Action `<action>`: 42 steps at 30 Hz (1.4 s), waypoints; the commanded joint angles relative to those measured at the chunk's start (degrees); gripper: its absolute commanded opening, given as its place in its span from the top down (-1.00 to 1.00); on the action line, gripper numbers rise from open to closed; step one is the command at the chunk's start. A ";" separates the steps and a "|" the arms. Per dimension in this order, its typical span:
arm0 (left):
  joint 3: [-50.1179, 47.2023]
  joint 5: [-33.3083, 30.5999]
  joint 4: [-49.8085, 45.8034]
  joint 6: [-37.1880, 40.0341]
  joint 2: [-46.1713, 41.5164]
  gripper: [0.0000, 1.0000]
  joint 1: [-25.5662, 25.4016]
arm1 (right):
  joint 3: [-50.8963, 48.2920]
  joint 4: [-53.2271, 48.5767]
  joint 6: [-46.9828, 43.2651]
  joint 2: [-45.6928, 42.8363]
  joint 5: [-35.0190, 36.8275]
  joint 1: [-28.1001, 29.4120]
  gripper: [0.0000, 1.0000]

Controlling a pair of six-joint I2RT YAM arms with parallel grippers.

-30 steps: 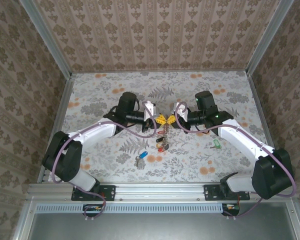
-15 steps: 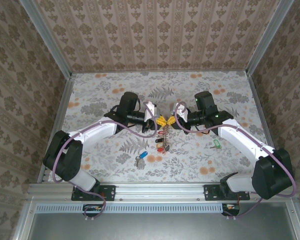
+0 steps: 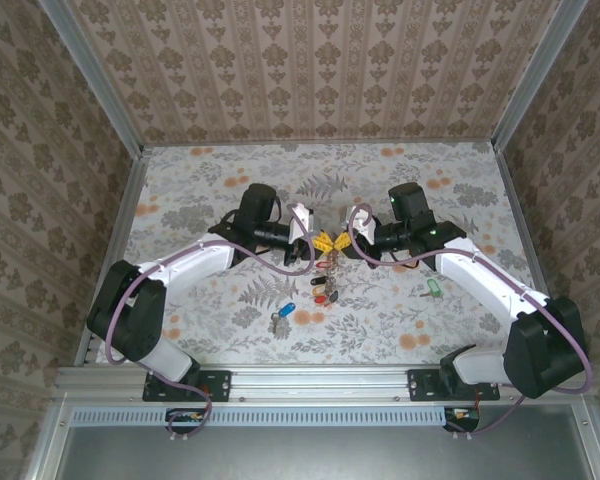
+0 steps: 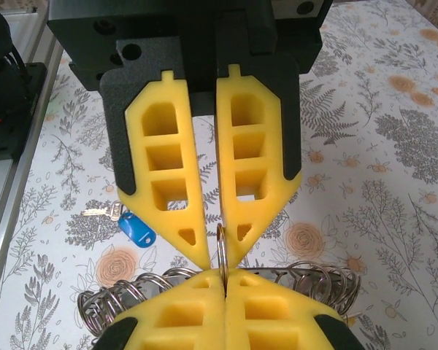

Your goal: Put the keys on the keyring

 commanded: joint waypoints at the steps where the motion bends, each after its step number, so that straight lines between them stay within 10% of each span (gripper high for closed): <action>1: 1.57 1.06 -2.32 2.03 0.33 0.68 -0.03 | 1.63 2.03 -0.42 -0.84 -1.65 0.31 1.00; 17: 1.47 2.02 -1.21 1.42 -0.02 1.00 0.23 | 0.89 2.94 -0.01 -0.86 -1.14 0.30 1.00; 20: 0.96 0.90 0.61 -0.27 -0.44 1.00 0.23 | 0.27 3.11 2.49 -1.66 0.84 0.30 0.75; 25: 0.02 -1.81 4.25 -3.54 -1.41 1.00 0.48 | -3.20 6.53 16.11 -7.45 8.14 -0.38 0.49; 33: -0.35 -3.31 6.16 -6.38 -1.81 1.00 0.67 | -2.66 -9.29 56.54 -11.38 42.09 -11.75 0.28; 42: -1.19 -4.12 6.32 -6.85 -2.89 1.00 0.75 | -10.32 -22.92 69.55 -6.78 45.50 -23.60 0.34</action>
